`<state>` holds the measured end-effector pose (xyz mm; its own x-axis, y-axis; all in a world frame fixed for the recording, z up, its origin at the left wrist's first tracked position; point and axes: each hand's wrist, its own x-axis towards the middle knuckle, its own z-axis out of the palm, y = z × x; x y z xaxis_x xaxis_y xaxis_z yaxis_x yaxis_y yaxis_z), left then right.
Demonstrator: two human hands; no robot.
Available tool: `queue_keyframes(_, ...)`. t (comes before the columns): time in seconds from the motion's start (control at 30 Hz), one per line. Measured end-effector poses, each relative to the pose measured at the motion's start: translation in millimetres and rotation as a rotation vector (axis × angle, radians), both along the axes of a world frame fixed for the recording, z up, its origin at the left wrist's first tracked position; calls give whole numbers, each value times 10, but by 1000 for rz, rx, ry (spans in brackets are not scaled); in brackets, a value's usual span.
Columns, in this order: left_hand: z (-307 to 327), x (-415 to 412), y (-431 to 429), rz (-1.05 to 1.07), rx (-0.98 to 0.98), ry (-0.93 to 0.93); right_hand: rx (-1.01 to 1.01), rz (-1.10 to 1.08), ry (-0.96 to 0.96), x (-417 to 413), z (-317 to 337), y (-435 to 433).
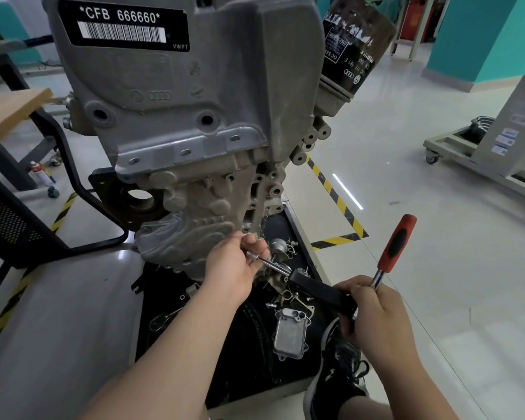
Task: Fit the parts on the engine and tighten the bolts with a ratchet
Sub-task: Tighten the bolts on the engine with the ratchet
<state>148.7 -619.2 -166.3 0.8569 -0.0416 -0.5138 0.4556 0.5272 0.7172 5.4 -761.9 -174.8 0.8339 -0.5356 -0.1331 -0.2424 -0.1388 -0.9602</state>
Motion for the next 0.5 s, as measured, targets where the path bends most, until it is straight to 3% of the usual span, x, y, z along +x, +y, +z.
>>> queue_keyframes(0.17,-34,22,-102,-10,10,-4,-83,4,-53,-67,-39,70)
queue_keyframes(0.5,83,87,-274,-70,-68,-9,320,-29,-9,-146,-226,387)
